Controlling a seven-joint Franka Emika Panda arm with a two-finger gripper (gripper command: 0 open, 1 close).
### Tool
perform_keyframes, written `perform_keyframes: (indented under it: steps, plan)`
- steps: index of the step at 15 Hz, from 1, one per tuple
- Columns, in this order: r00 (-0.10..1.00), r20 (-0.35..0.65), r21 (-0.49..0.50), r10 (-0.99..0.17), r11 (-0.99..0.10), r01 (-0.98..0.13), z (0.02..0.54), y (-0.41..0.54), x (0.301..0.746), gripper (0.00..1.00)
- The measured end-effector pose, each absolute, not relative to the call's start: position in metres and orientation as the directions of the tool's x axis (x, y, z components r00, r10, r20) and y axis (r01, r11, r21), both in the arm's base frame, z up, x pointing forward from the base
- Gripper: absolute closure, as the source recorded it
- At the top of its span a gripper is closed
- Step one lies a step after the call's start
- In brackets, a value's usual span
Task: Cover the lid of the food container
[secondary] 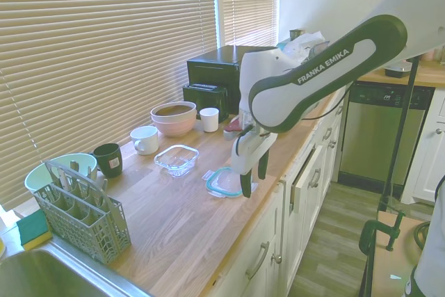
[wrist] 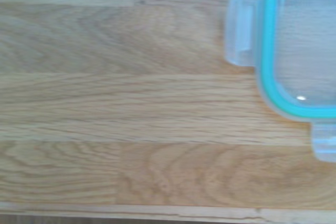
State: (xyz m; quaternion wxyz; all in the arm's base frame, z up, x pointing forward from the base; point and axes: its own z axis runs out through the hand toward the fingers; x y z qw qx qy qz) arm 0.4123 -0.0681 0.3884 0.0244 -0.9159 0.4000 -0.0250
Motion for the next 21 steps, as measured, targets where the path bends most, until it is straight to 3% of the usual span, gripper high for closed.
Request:
perform_keyframes:
  steps: [8, 16, 21]
  plan:
    - [0.713, 0.015, -0.199, -0.701, -0.700, -0.685, 0.397, -0.181, 0.402, 0.00]
    - [0.746, -0.070, -0.270, -0.663, -0.707, -0.654, 0.382, -0.239, 0.475, 0.00]
    - [0.756, -0.125, -0.285, -0.642, -0.707, -0.648, 0.344, -0.250, 0.510, 0.00]
